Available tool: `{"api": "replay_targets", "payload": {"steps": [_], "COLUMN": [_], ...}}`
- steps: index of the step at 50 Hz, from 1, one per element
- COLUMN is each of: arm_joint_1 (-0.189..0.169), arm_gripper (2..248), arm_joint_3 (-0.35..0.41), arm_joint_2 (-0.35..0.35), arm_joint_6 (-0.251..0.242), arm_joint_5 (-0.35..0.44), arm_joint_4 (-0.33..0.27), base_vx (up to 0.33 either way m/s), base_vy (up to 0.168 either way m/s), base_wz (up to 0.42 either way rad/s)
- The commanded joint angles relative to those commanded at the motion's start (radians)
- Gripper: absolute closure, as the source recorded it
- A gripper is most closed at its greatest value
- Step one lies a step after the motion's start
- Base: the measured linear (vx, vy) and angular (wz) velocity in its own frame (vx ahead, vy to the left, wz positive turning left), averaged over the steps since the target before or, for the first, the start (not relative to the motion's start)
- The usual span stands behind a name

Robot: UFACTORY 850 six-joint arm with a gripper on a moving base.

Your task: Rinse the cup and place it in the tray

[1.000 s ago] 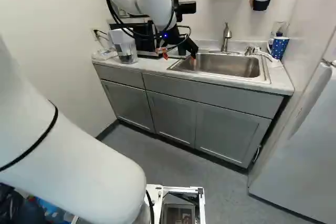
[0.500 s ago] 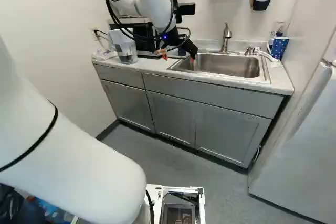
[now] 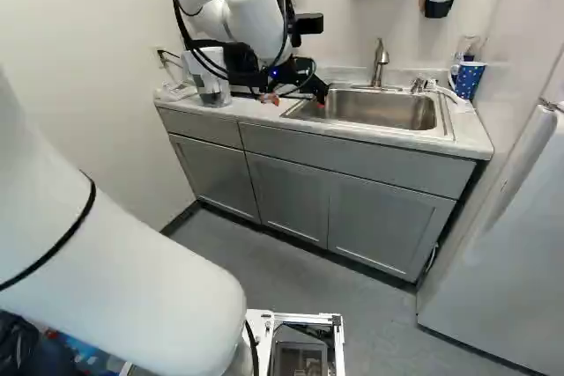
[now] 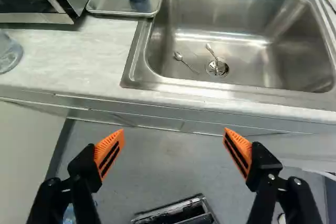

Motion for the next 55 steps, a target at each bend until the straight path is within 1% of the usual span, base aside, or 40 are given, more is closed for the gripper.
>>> {"api": "replay_targets", "payload": {"steps": [14, 28, 38, 55], "arm_joint_1": [0.019, 0.042, 0.062, 0.101], "arm_gripper": [3, 3, 3, 3], "arm_joint_3": [0.059, 0.131, 0.192, 0.314], "arm_joint_2": [0.007, 0.016, 0.023, 0.037], "arm_joint_6": [0.0, 0.0, 0.0, 0.0], "arm_joint_5": [0.09, 0.203, 0.296, 0.483], "arm_joint_4": [0.0, 0.0, 0.0, 0.0], "base_vx": [0.0, 0.0, 0.0, 0.0], "base_vy": [0.0, 0.0, 0.0, 0.0], "base_wz": [0.0, 0.0, 0.0, 0.0]}}
